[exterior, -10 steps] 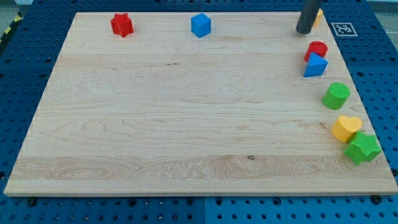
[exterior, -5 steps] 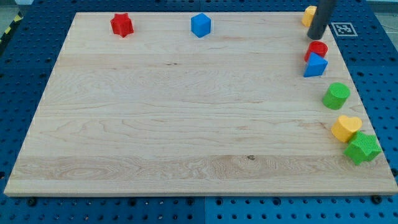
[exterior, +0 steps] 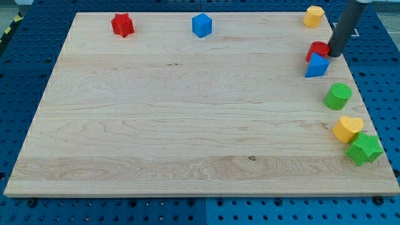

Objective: Move red circle vertically below the red star

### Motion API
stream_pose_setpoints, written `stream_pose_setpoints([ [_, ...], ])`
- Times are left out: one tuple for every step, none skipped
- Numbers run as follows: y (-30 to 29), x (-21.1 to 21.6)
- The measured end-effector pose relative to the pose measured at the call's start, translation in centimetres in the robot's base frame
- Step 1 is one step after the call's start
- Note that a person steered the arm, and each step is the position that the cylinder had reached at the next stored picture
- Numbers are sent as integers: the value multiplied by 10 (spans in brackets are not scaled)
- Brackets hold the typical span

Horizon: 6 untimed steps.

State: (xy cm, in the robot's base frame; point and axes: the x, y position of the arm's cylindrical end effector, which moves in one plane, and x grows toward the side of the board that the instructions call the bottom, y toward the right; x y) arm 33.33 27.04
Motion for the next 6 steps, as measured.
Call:
stream_pose_setpoints([
  [-12,0],
  [-14,0],
  [-23,0],
  [-46,-1],
  [-60,2],
  [-77,4],
])
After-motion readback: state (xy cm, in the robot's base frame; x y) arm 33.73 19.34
